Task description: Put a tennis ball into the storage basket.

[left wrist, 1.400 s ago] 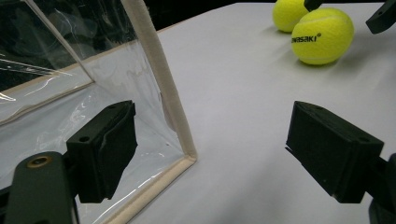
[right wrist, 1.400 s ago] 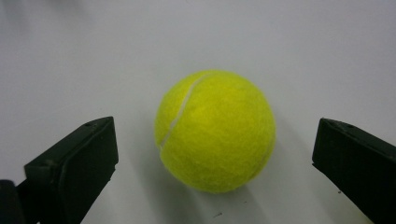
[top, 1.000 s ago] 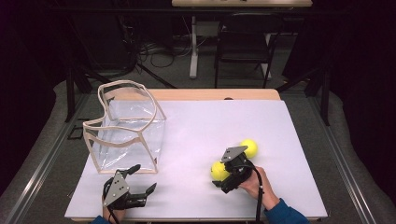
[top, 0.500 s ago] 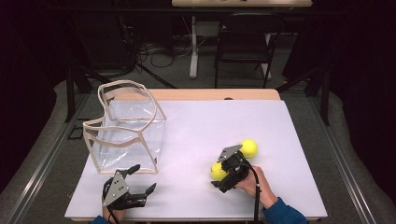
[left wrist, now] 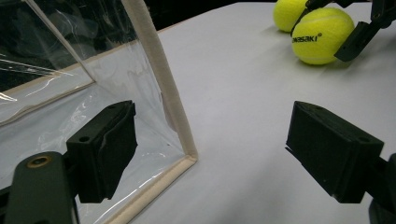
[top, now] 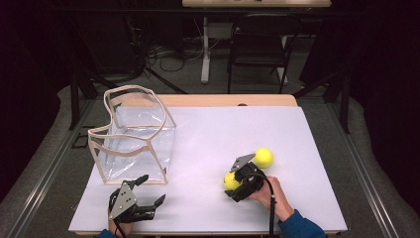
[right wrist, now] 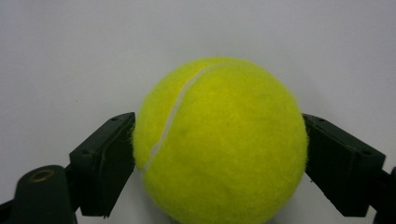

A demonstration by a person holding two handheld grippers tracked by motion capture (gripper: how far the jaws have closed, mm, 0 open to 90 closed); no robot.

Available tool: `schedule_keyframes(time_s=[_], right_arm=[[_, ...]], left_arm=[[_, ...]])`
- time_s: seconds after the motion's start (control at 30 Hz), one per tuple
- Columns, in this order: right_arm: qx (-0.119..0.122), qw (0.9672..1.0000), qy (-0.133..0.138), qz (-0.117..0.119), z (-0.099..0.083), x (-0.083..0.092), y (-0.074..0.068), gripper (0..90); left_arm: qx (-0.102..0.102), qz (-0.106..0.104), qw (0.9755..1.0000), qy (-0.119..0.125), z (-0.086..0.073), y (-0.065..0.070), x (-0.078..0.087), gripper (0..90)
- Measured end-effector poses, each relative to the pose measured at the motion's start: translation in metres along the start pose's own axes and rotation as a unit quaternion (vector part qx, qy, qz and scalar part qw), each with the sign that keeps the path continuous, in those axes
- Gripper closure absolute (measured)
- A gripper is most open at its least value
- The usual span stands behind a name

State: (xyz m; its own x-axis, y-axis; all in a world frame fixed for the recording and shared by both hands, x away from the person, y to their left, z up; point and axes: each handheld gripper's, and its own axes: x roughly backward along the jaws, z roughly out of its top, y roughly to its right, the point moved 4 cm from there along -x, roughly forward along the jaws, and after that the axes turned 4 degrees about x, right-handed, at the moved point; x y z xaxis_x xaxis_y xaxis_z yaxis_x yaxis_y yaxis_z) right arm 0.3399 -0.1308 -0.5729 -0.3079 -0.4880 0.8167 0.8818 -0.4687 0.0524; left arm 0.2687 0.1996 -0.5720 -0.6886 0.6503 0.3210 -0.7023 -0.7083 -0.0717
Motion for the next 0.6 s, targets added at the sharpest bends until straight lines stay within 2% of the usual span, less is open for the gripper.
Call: schedule_keyframes(time_s=[0.13, 0.2, 0.47, 0.6], right_arm=[[-0.001, 1.0000, -0.004, -0.005, -0.0003, -0.0012, 0.0006, 20.5], [-0.001, 1.0000, -0.006, 0.002, -0.0005, -0.0014, 0.0001, 24.4], [-0.004, 1.0000, -0.005, 0.003, 0.0003, -0.0013, -0.0004, 25.6], [-0.001, 1.0000, 0.005, -0.003, 0.0016, 0.0013, 0.0002, 25.7]], left_arm=[[0.000, 0.000, 1.0000, 0.001, 0.0000, -0.0002, 0.0001, 16.0], [0.001, 0.000, 1.0000, 0.001, 0.0000, -0.0002, 0.0001, 15.9], [0.001, 0.000, 1.0000, 0.000, -0.0004, -0.0013, 0.0001, 15.9], [0.000, 0.001, 1.0000, 0.000, -0.0002, -0.0014, 0.0002, 15.9]])
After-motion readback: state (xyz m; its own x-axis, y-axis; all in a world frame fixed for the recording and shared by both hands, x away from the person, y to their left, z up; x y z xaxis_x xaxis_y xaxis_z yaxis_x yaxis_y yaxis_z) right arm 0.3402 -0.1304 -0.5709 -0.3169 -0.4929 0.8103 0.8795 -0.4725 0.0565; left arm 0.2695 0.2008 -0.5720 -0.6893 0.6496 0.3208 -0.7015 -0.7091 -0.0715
